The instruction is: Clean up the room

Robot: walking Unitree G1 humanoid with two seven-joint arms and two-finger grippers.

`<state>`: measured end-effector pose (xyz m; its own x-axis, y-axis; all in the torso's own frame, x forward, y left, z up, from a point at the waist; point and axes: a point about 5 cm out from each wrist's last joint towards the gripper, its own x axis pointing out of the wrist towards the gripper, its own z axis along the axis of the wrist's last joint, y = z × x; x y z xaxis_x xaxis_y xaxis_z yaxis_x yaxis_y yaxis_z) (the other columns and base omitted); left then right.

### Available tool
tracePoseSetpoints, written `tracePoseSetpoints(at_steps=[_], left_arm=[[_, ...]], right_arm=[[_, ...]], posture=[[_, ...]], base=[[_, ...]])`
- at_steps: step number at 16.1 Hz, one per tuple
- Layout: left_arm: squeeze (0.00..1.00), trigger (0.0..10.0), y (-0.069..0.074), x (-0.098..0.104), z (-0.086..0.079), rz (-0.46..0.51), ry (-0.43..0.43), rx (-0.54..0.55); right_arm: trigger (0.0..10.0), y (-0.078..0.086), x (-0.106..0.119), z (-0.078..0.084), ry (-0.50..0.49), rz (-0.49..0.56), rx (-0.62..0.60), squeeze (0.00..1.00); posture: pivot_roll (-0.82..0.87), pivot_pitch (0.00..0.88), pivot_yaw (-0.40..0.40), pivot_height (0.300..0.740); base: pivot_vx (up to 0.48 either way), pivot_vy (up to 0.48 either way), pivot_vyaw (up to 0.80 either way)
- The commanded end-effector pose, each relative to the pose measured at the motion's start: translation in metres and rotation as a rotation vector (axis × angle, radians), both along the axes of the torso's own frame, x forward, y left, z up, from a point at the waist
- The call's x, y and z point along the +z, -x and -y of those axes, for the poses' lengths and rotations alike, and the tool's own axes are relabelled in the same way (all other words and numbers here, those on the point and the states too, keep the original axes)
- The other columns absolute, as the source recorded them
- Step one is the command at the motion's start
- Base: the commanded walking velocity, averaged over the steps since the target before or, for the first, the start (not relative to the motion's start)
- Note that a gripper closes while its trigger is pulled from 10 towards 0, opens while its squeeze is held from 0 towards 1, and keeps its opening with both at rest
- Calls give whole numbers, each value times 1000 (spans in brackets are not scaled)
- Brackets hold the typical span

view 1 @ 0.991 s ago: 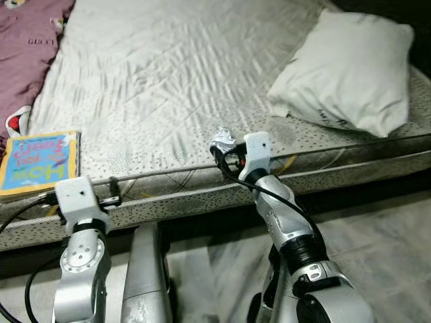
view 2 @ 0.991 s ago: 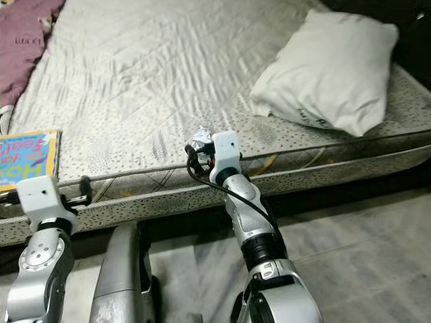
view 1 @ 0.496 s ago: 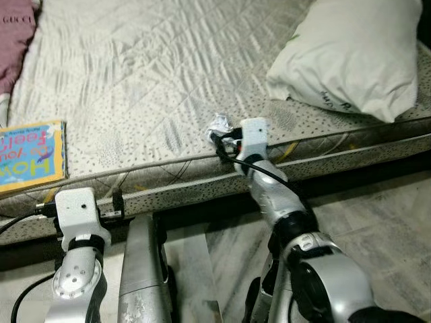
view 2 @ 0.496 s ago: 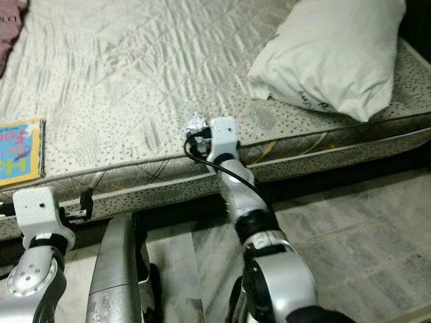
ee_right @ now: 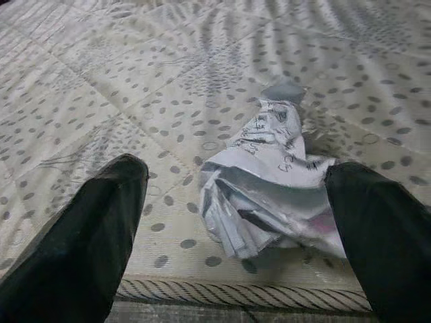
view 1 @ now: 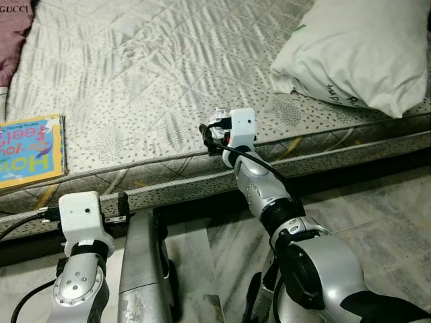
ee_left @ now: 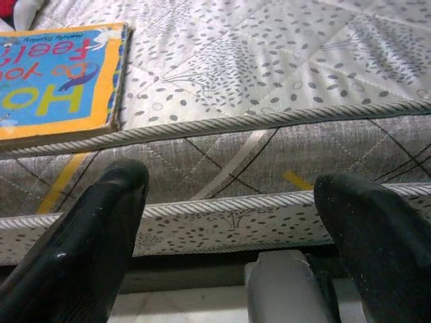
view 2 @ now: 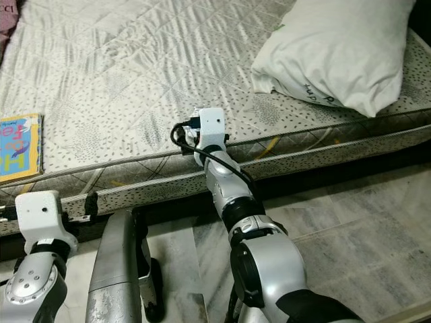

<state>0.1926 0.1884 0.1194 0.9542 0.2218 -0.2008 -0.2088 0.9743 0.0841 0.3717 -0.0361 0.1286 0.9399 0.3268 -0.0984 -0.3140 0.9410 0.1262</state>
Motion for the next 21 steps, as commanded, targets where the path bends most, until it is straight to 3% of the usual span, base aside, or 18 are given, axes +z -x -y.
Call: tracePoseSetpoints(at_steps=[1,3,9,15,18,21], left_arm=[[0,10000,1,1,2,-8,0,-4],[0,10000,1,0,3,-10,3,-5],[0,10000,1,1,2,-7,0,6],[0,10000,-15,7,7,62,53,-48],[0,10000,-19,8,11,83,67,-69],[0,10000,-23,6,10,85,70,-66]], right_arm=[[10000,3,3,-15,-16,0,29,0],[10000,5,-3,-15,0,-4,27,0],[10000,4,-2,-12,77,29,-52,0],[10000,-1,2,0,70,57,-73,0],[10000,1,-4,4,65,52,-41,0],[10000,3,0,-4,79,92,23,0]], posture=[[129,203,-26,491],[133,198,-31,491],[142,188,-37,491],[101,142,-31,491],[96,129,-35,491],[94,123,-39,491]], base=[[0,0,494],[0,0,800],[0,0,0],[0,0,0],[0,0,0],[0,0,188]])
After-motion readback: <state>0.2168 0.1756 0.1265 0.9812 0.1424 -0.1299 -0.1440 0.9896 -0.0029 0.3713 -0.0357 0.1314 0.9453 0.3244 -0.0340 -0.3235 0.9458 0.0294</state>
